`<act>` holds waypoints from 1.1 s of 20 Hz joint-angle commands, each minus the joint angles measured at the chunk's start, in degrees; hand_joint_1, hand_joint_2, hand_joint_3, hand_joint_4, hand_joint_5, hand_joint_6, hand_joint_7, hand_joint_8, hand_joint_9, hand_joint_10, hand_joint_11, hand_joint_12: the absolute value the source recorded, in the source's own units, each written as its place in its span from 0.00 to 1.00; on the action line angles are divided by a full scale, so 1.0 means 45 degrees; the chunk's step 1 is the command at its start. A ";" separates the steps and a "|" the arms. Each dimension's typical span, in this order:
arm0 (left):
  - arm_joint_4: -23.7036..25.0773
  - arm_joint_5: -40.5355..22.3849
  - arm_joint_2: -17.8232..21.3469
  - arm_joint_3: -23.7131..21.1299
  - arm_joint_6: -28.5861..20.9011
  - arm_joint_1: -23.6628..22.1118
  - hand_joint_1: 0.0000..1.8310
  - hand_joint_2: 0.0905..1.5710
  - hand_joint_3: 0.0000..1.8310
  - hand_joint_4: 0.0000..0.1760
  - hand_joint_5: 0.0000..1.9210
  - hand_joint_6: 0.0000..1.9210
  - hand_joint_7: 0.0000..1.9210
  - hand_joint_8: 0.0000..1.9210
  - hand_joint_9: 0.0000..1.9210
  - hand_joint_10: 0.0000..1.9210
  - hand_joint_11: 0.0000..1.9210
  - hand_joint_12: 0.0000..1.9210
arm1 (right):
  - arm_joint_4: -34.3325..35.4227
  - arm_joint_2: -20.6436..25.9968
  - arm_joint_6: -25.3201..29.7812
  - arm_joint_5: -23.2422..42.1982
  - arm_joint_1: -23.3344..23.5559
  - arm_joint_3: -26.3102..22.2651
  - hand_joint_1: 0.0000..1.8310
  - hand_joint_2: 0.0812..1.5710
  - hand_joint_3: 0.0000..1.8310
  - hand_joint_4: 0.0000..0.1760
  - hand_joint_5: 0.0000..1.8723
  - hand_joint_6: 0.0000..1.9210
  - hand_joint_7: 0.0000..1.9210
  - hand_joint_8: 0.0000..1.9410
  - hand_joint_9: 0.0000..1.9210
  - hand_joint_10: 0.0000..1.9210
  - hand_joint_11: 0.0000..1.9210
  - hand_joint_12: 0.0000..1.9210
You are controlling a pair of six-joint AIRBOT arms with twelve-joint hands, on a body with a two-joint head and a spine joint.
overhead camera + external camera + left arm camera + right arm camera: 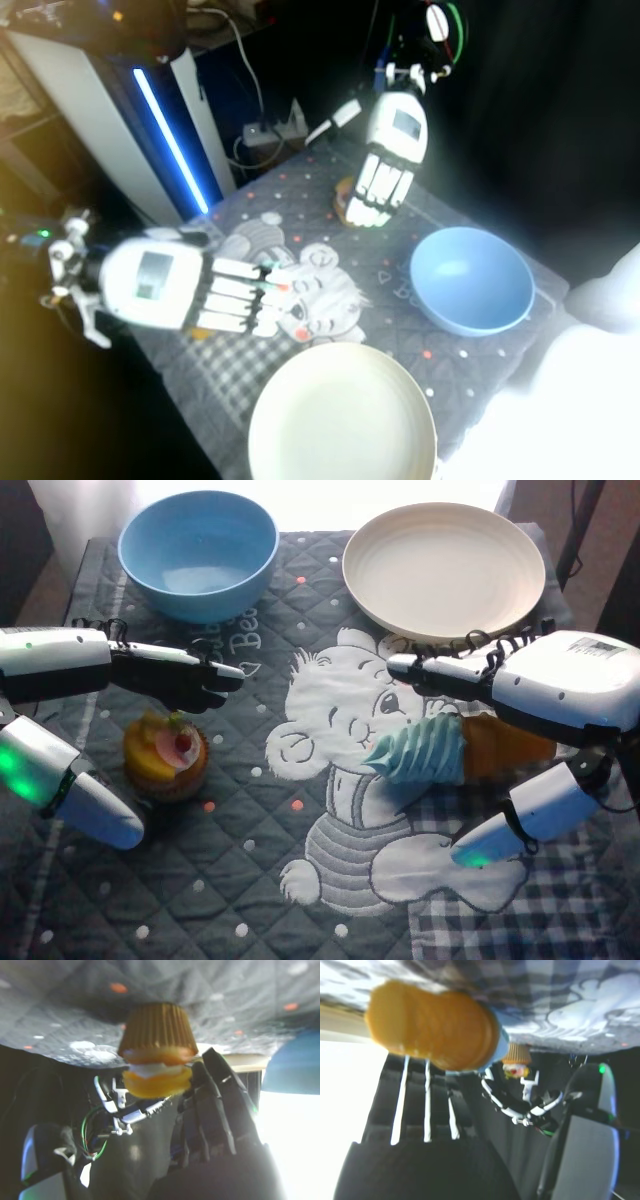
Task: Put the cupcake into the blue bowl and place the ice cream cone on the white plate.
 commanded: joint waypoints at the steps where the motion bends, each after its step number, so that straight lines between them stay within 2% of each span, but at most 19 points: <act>1: -0.0564 -0.0935 -0.0104 0.0062 -0.0119 -0.0089 0.34 0.41 0.00 0.00 0.12 0.00 0.23 0.00 0.26 0.00 0.05 0.52 | 0.0294 -0.0042 0.0084 0.1332 0.0026 0.0083 0.38 0.49 0.00 0.00 0.12 0.00 0.25 0.00 0.22 0.01 0.17 0.07; 3: -0.0569 -0.0847 -0.0171 0.0122 -0.0123 -0.0080 0.34 0.42 0.00 0.00 0.13 0.00 0.23 0.00 0.26 0.00 0.04 0.52 | 0.0375 -0.0103 0.0084 0.1332 -0.0002 0.0132 0.39 0.51 0.00 0.00 0.14 0.00 0.28 0.00 0.25 0.00 0.16 0.08; 6: -0.0699 -0.0783 -0.0347 0.0295 -0.0127 0.0023 0.36 0.42 0.00 0.00 0.14 0.00 0.25 0.00 0.29 0.00 0.10 0.43 | 0.0457 -0.0181 0.0084 0.1333 -0.0011 0.0198 0.45 0.54 0.00 0.00 0.21 0.01 0.30 0.00 0.30 0.01 0.22 0.12; 7: -0.0777 -0.0777 -0.0424 0.0380 -0.0127 0.0078 0.37 0.42 0.00 0.00 0.16 0.00 0.27 0.00 0.31 0.00 0.15 0.38 | 0.0523 -0.0242 0.0084 0.1336 -0.0011 0.0272 0.46 0.55 0.00 0.00 0.23 0.01 0.31 0.00 0.31 0.01 0.25 0.13; 8: -0.0874 -0.0764 -0.0521 0.0491 -0.0127 0.0147 0.44 0.47 0.00 0.00 0.21 0.00 0.32 0.00 0.39 0.01 0.28 0.37 | 0.0565 -0.0314 0.0084 0.1337 -0.0011 0.0367 0.52 0.58 0.00 0.00 0.29 0.01 0.36 0.00 0.39 0.02 0.32 0.15; 9: -0.0939 -0.0741 -0.0591 0.0562 -0.0127 0.0183 0.63 0.55 0.00 0.00 0.30 0.01 0.40 0.01 0.52 0.03 0.46 0.39 | 0.0576 -0.0364 0.0084 0.1338 -0.0011 0.0423 0.56 0.62 0.00 0.00 0.34 0.01 0.43 0.01 0.49 0.01 0.38 0.30; 10: -0.0986 -0.0655 -0.0728 0.0694 -0.0124 0.0230 0.71 0.63 0.00 0.00 0.48 0.38 0.67 0.16 0.72 0.04 0.62 0.39 | 0.0592 -0.0452 0.0080 0.1338 -0.0011 0.0503 0.58 0.66 0.00 0.00 0.41 0.00 0.54 0.01 0.61 0.03 0.42 0.60; 11: -0.1057 -0.0521 -0.0851 0.0836 -0.0118 0.0288 0.71 0.63 0.00 0.00 0.48 0.38 0.67 0.16 0.72 0.04 0.62 0.39 | 0.0621 -0.0505 0.0075 0.1346 -0.0010 0.0544 0.58 0.66 0.00 0.00 0.41 0.00 0.54 0.01 0.61 0.03 0.42 0.60; 12: -0.1288 -0.0501 -0.1008 0.1016 -0.0114 0.0453 0.71 0.63 0.00 0.00 0.57 0.29 0.68 0.30 0.83 0.06 0.65 0.53 | 0.0655 -0.0565 0.0073 0.1362 -0.0010 0.0586 0.67 0.67 0.01 0.00 0.52 0.36 0.56 0.34 0.70 0.09 0.47 0.73; 13: -0.1495 -0.0516 -0.1071 0.1119 -0.0090 0.0579 0.72 0.62 0.00 0.00 0.61 0.22 0.69 0.30 0.84 0.06 0.64 0.59 | 0.0657 -0.0596 0.0073 0.1367 -0.0010 0.0605 0.69 0.68 0.00 0.00 0.52 0.37 0.57 0.50 0.67 0.29 0.47 0.82; 15: -0.2036 -0.0650 -0.1112 0.1193 0.0053 0.0850 0.72 0.61 0.00 0.00 0.63 0.21 0.72 0.26 0.83 0.04 0.62 0.58 | 0.0690 -0.0635 0.0073 0.1435 -0.0009 0.0636 0.70 0.67 0.00 0.00 0.58 0.31 0.58 0.51 0.59 0.40 0.41 0.81; 16: -0.2260 -0.0745 -0.1109 0.1193 0.0167 0.0885 0.72 0.61 0.00 0.00 0.62 0.23 0.72 0.25 0.85 0.04 0.65 0.57 | 0.0697 -0.0635 0.0073 0.1507 -0.0009 0.0645 0.69 0.68 0.00 0.00 0.57 0.32 0.53 0.61 0.53 0.76 0.43 0.97; 17: -0.2316 -0.0763 -0.1109 0.1193 0.0202 0.0885 0.72 0.61 0.00 0.00 0.62 0.23 0.72 0.25 0.85 0.04 0.65 0.57 | 0.0701 -0.0635 0.0073 0.1520 -0.0009 0.0656 0.69 0.68 0.00 0.00 0.57 0.32 0.53 0.61 0.53 0.76 0.43 0.97; 18: -0.2575 -0.0865 -0.1109 0.1194 0.0377 0.0884 0.72 0.61 0.00 0.00 0.62 0.22 0.72 0.25 0.85 0.04 0.65 0.58 | 0.0722 -0.0648 0.0073 0.1602 -0.0007 0.0700 0.65 0.67 0.00 0.00 0.57 0.40 0.52 0.62 0.51 0.84 0.45 0.99; 19: -0.2796 -0.0997 -0.1103 0.1197 0.0463 0.0884 0.72 0.61 0.00 0.00 0.60 0.26 0.73 0.21 0.83 0.03 0.61 0.57 | 0.0790 -0.0645 0.0073 0.1766 -0.0007 0.0707 0.65 0.67 0.00 0.00 0.57 0.43 0.53 0.76 0.54 0.94 0.53 1.00; 20: -0.3069 -0.1198 -0.1075 0.1198 0.0605 0.0888 0.72 0.61 0.00 0.00 0.60 0.28 0.73 0.20 0.83 0.02 0.61 0.56 | 0.0863 -0.0636 0.0073 0.2009 -0.0006 0.0698 0.64 0.67 0.00 0.00 0.57 0.43 0.53 0.79 0.53 0.97 0.55 1.00; 21: -0.3495 -0.1509 -0.0982 0.1193 0.0820 0.0916 0.72 0.61 0.00 0.00 0.62 0.24 0.74 0.19 0.84 0.02 0.63 0.55 | 0.0892 -0.0636 0.0073 0.2306 -0.0006 0.0664 0.64 0.67 0.00 0.00 0.57 0.42 0.53 0.87 0.56 0.99 0.59 1.00; 22: -0.3801 -0.1727 -0.0889 0.1153 0.1004 0.0926 0.72 0.61 0.00 0.00 0.62 0.22 0.74 0.21 0.82 0.01 0.59 0.58 | 0.0892 -0.0635 0.0073 0.2522 -0.0004 0.0627 0.68 0.68 0.00 0.00 0.54 0.41 0.54 0.62 0.50 0.66 0.42 0.86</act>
